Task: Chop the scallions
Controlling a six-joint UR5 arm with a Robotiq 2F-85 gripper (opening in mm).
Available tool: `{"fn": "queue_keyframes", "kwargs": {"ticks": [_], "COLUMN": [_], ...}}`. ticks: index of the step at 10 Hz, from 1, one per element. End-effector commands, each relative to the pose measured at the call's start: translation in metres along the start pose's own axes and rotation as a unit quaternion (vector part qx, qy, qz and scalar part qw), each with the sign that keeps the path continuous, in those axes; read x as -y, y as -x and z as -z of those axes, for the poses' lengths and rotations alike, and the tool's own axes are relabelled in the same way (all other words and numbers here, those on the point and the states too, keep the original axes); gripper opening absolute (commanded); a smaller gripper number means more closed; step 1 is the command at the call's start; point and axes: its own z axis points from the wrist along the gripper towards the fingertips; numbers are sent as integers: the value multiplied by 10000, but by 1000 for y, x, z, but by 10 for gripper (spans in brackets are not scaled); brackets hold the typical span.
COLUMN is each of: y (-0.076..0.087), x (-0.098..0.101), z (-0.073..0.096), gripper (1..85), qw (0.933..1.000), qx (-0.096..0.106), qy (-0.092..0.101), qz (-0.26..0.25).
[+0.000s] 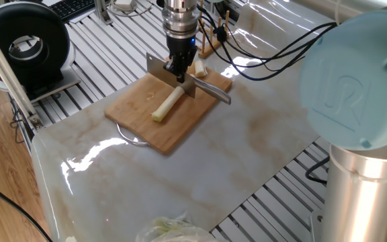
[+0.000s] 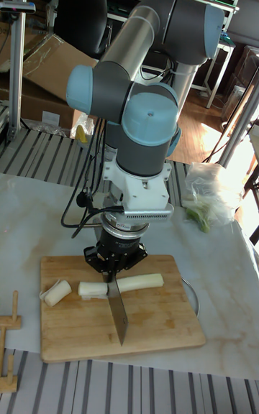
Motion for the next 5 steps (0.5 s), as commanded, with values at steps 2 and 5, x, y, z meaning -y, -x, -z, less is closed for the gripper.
{"fn": "queue_keyframes", "kwargs": {"ticks": [2, 5], "y": [2, 4], "x": [-1, -3], "z": [7, 10], "gripper": [13, 13], "qw": [9998, 9999], "qx": [40, 64], "qy": [86, 144], "qz": [147, -14]}}
